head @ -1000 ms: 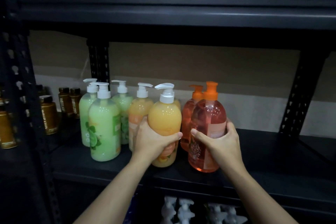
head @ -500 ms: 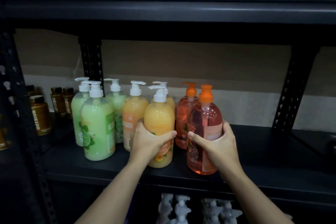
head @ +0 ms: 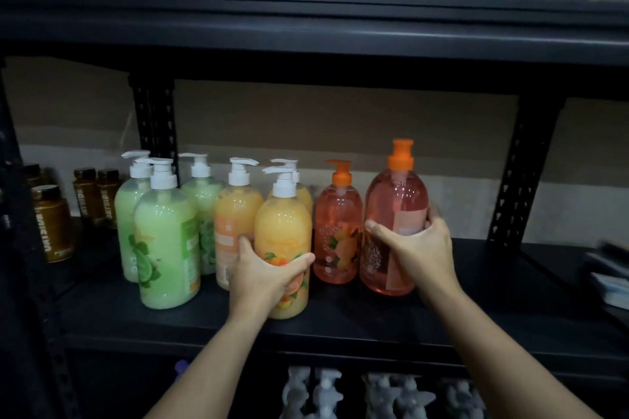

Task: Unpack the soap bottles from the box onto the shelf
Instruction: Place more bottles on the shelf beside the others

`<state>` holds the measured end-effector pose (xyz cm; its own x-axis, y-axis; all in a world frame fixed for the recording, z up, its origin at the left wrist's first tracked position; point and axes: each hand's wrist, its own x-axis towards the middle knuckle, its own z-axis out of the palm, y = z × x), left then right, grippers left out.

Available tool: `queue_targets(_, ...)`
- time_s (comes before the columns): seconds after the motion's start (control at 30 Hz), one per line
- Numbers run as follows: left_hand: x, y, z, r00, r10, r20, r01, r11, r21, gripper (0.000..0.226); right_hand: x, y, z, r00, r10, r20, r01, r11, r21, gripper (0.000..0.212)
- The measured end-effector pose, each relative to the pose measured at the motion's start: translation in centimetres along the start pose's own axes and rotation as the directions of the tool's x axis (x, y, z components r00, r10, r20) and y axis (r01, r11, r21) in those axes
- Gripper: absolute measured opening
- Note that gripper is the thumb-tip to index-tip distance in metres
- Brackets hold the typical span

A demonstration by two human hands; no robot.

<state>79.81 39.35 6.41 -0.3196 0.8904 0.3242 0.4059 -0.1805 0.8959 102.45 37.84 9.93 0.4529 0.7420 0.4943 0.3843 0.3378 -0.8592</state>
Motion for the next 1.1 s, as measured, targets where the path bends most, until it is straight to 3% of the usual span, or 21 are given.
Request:
queue_targets(0.13,-0.2,0.7,0.1,1.000,-0.007,-0.005,0.007,1.000,0.007,0.080,1.9,-0.3,-0.3,1.000,0.010,-0.001,-0.010,1.000,0.001,0.094)
queue_targets(0.3,-0.2,0.9,0.4,1.000,-0.019,0.008,0.019,1.000,0.004,0.080,3.1,0.6,-0.1,0.999,0.038,-0.037,-0.039,0.999,-0.007,0.081)
queue_targets(0.77,0.3,-0.1,1.4,0.999,0.019,-0.033,-0.020,0.999,-0.040,0.076,4.4,3.6,2.2,0.994,0.112,-0.018,-0.113,0.991,-0.067,0.092)
queue_targets(1.1,0.4,-0.7,1.8,0.992,0.029,-0.126,-0.021,0.998,0.067,0.080,3.6,5.0,2.6,0.989,0.146,-0.006,-0.146,0.986,-0.085,0.092)
